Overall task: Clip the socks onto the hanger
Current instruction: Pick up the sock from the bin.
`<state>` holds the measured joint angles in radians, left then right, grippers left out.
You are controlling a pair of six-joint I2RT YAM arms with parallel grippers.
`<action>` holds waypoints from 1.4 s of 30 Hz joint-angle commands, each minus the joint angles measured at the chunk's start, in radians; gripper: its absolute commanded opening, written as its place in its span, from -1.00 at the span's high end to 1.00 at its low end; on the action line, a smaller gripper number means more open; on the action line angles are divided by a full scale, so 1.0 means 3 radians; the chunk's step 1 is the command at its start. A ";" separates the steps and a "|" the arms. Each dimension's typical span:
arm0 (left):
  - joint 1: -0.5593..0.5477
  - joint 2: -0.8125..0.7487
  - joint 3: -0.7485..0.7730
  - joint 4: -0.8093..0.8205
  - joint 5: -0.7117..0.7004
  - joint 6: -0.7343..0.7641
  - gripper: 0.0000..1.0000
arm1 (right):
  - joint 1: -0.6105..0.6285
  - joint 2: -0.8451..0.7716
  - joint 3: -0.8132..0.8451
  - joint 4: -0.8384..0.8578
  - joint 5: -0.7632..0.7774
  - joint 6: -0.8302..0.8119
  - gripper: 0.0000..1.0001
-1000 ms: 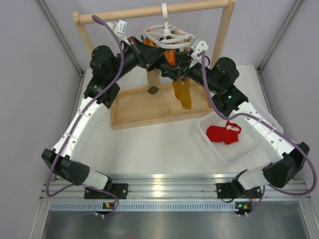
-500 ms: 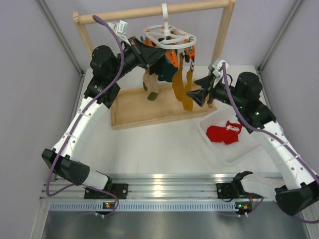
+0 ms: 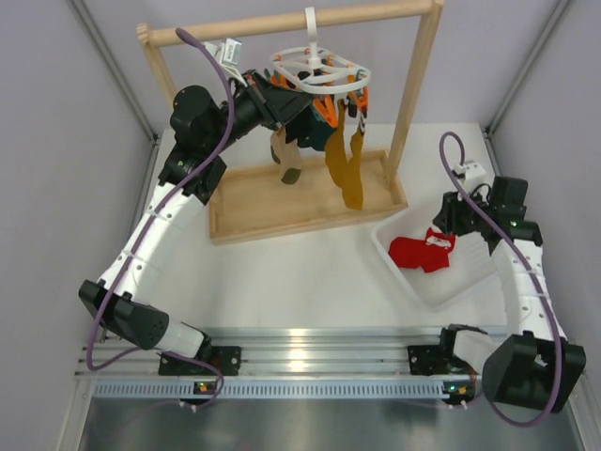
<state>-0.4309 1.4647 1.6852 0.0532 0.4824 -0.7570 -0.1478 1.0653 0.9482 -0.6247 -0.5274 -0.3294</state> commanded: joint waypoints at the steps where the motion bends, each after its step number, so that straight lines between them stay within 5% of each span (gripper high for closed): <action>1: 0.0030 0.0047 0.0048 0.0135 -0.0181 0.0018 1.00 | -0.0310 0.0013 -0.0245 0.0424 0.0407 0.0417 0.27; 7: 0.0030 0.0052 0.0033 0.0145 -0.0171 0.0018 1.00 | -0.0571 0.0324 -0.0527 0.0906 0.0904 0.0765 0.21; 9: 0.0030 0.0037 0.0018 0.0145 -0.0176 0.0033 1.00 | -0.0642 0.0529 -0.0512 0.0972 0.0904 0.0877 0.03; 13: 0.0030 0.0011 0.0012 0.0140 -0.0176 0.0064 1.00 | -0.0744 0.0810 -0.0517 0.1136 0.0716 0.0879 -0.15; 27: 0.0035 -0.0009 -0.0049 0.0124 -0.0217 0.0110 1.00 | -0.0944 0.1695 -0.0358 0.1141 -0.0236 0.0254 -0.11; 31: 0.0030 -0.0004 -0.0059 0.0124 -0.0212 0.0100 1.00 | -0.0944 0.1741 -0.0394 0.1290 -0.0287 0.0295 0.01; 42: 0.0030 0.0001 -0.0085 0.0129 -0.0202 0.0095 1.00 | -0.1087 0.1639 -0.0180 0.0963 -0.0906 0.0045 0.82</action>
<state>-0.4309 1.4643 1.6733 0.0532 0.4824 -0.7338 -0.4465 1.5970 0.8284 -0.3050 -0.6891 -0.2592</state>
